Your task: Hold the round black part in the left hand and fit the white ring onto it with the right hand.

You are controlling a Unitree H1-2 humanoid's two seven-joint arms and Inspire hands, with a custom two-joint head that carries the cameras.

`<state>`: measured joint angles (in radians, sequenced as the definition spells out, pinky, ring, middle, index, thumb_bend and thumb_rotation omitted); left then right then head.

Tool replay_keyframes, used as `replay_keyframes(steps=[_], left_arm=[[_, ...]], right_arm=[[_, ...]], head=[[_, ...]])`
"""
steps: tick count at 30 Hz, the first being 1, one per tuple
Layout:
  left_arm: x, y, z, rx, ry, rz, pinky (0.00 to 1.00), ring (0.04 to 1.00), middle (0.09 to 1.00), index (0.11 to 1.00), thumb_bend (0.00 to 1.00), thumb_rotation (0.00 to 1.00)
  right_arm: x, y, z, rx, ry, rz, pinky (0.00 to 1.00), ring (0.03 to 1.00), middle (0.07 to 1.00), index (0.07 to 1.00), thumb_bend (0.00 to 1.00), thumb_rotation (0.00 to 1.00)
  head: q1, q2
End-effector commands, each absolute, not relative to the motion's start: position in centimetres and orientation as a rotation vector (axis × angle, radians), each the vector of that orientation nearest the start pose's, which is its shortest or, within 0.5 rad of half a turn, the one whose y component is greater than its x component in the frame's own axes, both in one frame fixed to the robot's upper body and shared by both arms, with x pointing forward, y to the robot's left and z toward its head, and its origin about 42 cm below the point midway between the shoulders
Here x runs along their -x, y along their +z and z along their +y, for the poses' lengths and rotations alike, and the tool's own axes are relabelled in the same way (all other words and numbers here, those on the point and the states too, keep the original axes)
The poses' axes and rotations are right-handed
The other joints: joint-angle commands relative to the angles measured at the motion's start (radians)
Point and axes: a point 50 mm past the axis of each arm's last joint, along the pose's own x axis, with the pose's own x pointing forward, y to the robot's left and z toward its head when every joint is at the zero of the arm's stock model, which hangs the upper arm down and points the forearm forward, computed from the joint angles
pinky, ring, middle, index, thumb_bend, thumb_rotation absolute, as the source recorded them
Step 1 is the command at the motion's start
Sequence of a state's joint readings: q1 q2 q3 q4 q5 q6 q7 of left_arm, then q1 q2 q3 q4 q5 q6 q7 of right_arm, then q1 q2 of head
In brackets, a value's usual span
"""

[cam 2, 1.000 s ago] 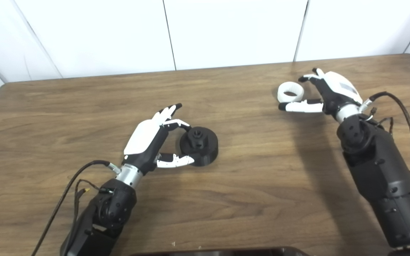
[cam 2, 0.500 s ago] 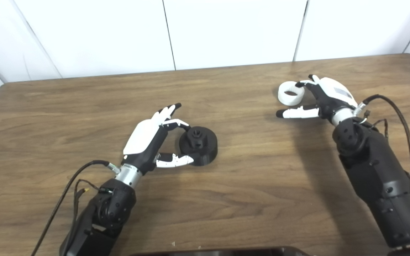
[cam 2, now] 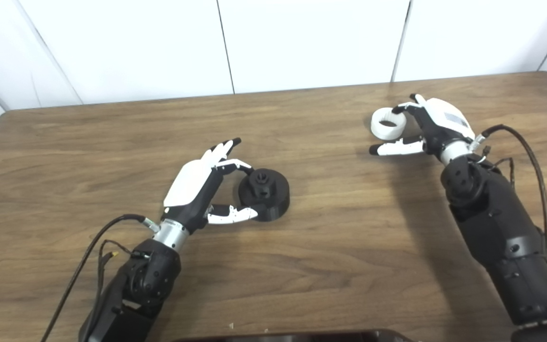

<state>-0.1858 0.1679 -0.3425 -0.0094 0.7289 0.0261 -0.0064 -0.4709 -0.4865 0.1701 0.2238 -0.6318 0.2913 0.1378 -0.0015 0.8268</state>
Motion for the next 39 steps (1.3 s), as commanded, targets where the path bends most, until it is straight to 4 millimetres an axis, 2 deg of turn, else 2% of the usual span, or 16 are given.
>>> replay_keyframes(steps=[1,6,10,15,19,25,30,39], left_arm=[[-32.6,13.3,16.8,-0.968,-0.295,-0.234,1.0,1.0,1.0,0.623,1.0,0.41],[-32.7,13.3,16.8,-0.971,-0.297,-0.228,1.0,1.0,1.0,0.623,1.0,0.41],[-32.8,13.2,16.8,-0.968,-0.296,-0.228,1.0,1.0,1.0,0.62,1.0,0.41],[-32.7,13.2,17.0,-0.973,-0.296,-0.229,1.0,1.0,1.0,0.621,1.0,0.41],[-32.6,13.2,17.7,-0.969,-0.289,-0.232,1.0,1.0,1.0,0.616,1.0,0.4],[-32.7,13.2,18.6,-0.962,-0.293,-0.227,1.0,1.0,1.0,0.62,1.0,0.38],[-32.7,13.2,19.4,-0.962,-0.296,-0.224,1.0,1.0,1.0,0.62,1.0,0.4],[-32.8,13.0,20.1,-0.964,-0.299,-0.224,1.0,1.0,1.0,0.622,1.0,0.41]], right_arm=[[-44.0,24.1,-32.9,1.123,-0.067,-0.049,0.77,0.928,0.978,0.714,0.92,0.47],[-43.9,24.4,-33.4,1.09,-0.085,-0.084,0.74,0.924,0.979,0.651,0.94,0.5],[-43.9,24.4,-33.7,1.084,-0.096,-0.097,0.72,0.92,0.978,0.642,0.95,0.52],[-44.0,24.2,-33.6,1.081,-0.112,-0.089,0.74,0.919,0.96,0.781,0.92,0.51],[-44.2,24.1,-32.8,1.084,-0.12,-0.102,0.69,0.878,0.923,0.862,0.94,0.49],[-44.2,24.3,-32.1,1.099,-0.121,-0.094,0.75,0.902,0.956,0.881,0.93,0.5],[-44.4,24.2,-31.5,1.14,-0.129,-0.05,0.73,0.905,0.97,0.899,0.95,0.53],[-44.7,24.1,-31.4,1.166,-0.133,-0.013,0.76,0.914,0.978,0.868,0.95,0.54]], head=[[0.0,0.001],[0.0,0.0],[0.0,0.0],[-0.018,-0.011],[-0.075,-0.015],[-0.146,-0.013],[-0.208,-0.021],[-0.218,-0.025]])
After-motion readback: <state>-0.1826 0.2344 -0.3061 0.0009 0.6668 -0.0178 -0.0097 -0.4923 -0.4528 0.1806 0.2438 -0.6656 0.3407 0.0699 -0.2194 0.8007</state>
